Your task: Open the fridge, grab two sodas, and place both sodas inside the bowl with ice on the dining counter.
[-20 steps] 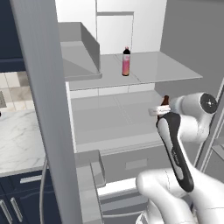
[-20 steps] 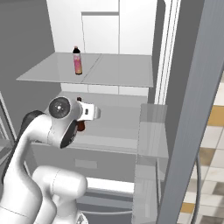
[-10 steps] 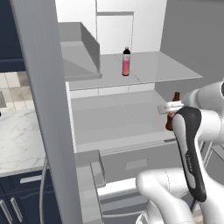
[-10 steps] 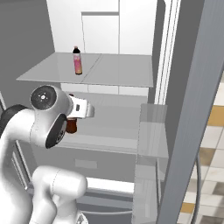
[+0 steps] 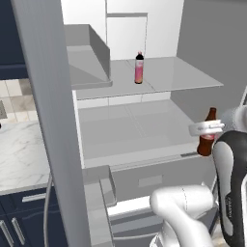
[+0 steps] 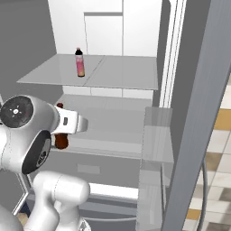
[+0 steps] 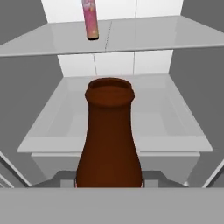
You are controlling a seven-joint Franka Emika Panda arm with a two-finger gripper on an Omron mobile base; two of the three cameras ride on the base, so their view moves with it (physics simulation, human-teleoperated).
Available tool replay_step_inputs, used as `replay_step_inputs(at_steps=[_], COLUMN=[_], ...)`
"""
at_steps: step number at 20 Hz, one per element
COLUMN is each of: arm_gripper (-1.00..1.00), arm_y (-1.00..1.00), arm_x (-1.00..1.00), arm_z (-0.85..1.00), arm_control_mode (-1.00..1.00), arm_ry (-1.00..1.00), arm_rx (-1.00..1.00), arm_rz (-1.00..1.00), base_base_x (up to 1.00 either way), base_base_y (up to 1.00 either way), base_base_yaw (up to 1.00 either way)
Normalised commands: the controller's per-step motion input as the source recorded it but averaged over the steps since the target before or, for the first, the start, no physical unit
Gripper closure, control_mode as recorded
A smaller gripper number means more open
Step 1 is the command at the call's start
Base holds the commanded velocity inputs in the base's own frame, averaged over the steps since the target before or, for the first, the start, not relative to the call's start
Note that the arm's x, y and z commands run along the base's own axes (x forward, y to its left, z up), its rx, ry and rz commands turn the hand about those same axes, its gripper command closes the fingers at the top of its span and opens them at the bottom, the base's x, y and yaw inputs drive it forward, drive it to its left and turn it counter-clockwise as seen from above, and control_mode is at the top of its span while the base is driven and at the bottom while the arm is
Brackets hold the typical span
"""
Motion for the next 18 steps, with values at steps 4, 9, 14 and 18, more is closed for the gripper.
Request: replay_step_inputs(at_steps=[4, 9, 14, 18], arm_gripper=[1.00, 1.00, 1.00, 1.00], arm_y=[0.00, 0.02, 0.00, 0.00], arm_x=[-0.81, -0.43, 0.00, 0.00], arm_z=[0.04, 0.04, 0.00, 0.00], arm_control_mode=[-1.00, 1.00, 1.00, 1.00], arm_ry=[0.00, -0.02, 0.00, 0.00], arm_rx=[0.00, 0.00, 0.00, 0.00], arm_rz=[0.00, 0.00, 0.00, 0.00], base_base_x=[0.00, -0.02, -0.56, -0.78], base_base_y=[0.00, 0.02, 0.17, 0.14], base_base_yaw=[0.00, 0.00, 0.11, 0.27])
